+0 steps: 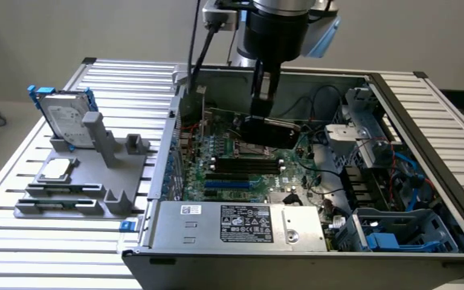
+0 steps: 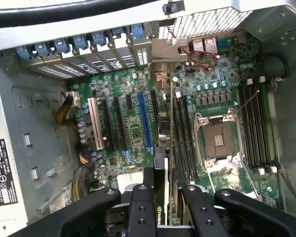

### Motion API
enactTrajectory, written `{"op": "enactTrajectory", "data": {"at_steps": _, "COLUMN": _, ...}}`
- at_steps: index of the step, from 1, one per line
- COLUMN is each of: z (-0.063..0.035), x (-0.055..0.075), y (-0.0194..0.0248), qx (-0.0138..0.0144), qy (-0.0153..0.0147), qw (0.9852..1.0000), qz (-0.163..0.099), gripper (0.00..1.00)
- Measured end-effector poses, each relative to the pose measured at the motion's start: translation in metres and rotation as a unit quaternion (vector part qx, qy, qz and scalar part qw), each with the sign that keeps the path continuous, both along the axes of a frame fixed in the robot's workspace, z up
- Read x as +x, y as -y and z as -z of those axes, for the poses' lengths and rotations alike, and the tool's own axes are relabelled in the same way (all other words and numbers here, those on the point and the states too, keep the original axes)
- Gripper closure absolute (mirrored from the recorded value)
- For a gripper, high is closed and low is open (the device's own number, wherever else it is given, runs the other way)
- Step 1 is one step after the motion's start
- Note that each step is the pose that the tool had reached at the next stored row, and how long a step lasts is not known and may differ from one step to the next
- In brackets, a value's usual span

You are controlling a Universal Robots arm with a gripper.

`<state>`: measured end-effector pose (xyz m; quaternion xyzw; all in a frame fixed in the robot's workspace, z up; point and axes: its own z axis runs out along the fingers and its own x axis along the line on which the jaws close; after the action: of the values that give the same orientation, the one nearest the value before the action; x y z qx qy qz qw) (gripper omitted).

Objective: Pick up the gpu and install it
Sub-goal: 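Insert the gpu into the slot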

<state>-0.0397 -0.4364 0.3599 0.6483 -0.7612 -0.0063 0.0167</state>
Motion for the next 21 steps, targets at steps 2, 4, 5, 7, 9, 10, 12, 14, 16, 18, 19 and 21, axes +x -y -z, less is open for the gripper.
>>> {"op": "enactTrajectory", "data": {"at_steps": 2, "z": 0.0033, "x": 0.0, "y": 0.0002, "qx": 0.0013, "qy": 0.0001, "qw": 0.9999, "qz": -0.012, "gripper": 0.74}}
{"op": "enactTrajectory", "data": {"at_steps": 4, "z": 0.0068, "x": -0.001, "y": 0.0006, "qx": 0.0026, "qy": 0.0, "qw": 0.9997, "qz": -0.024, "gripper": 0.74}}
{"op": "enactTrajectory", "data": {"at_steps": 5, "z": 0.0085, "x": -0.001, "y": 0.0008, "qx": 0.0032, "qy": 0.0, "qw": 0.9996, "qz": -0.03, "gripper": 0.74}}
{"op": "enactTrajectory", "data": {"at_steps": 7, "z": 0.0118, "x": -0.001, "y": 0.0012, "qx": 0.0045, "qy": 0.0, "qw": 0.9991, "qz": -0.042, "gripper": 0.74}}
{"op": "enactTrajectory", "data": {"at_steps": 9, "z": 0.0154, "x": -0.002, "y": 0.0015, "qx": 0.0057, "qy": 0.0, "qw": 0.9987, "qz": -0.051, "gripper": 0.74}}
{"op": "enactTrajectory", "data": {"at_steps": 10, "z": 0.0172, "x": -0.003, "y": 0.0016, "qx": 0.0061, "qy": 0.0001, "qw": 0.9985, "qz": -0.055, "gripper": 0.74}}
{"op": "enactTrajectory", "data": {"at_steps": 12, "z": 0.0209, "x": -0.005, "y": 0.0018, "qx": 0.0066, "qy": 0.0, "qw": 0.9981, "qz": -0.061, "gripper": 0.74}}
{"op": "enactTrajectory", "data": {"at_steps": 14, "z": 0.0245, "x": -0.006, "y": 0.0021, "qx": 0.007, "qy": 0.0, "qw": 0.9977, "qz": -0.067, "gripper": 0.74}}
{"op": "enactTrajectory", "data": {"at_steps": 16, "z": 0.0275, "x": -0.008, "y": 0.0026, "qx": 0.0071, "qy": -0.0001, "qw": 0.9974, "qz": -0.072, "gripper": 0.74}}
{"op": "enactTrajectory", "data": {"at_steps": 18, "z": 0.0307, "x": -0.012, "y": 0.0031, "qx": 0.0071, "qy": 0.0, "qw": 0.9973, "qz": -0.074, "gripper": 0.74}}
{"op": "enactTrajectory", "data": {"at_steps": 19, "z": 0.0319, "x": -0.013, "y": 0.0035, "qx": 0.0072, "qy": 0.0, "qw": 0.9972, "qz": -0.074, "gripper": 0.74}}
{"op": "enactTrajectory", "data": {"at_steps": 21, "z": 0.0333, "x": -0.014, "y": 0.0051, "qx": 0.0071, "qy": -0.0001, "qw": 0.9971, "qz": -0.076, "gripper": 0.74}}
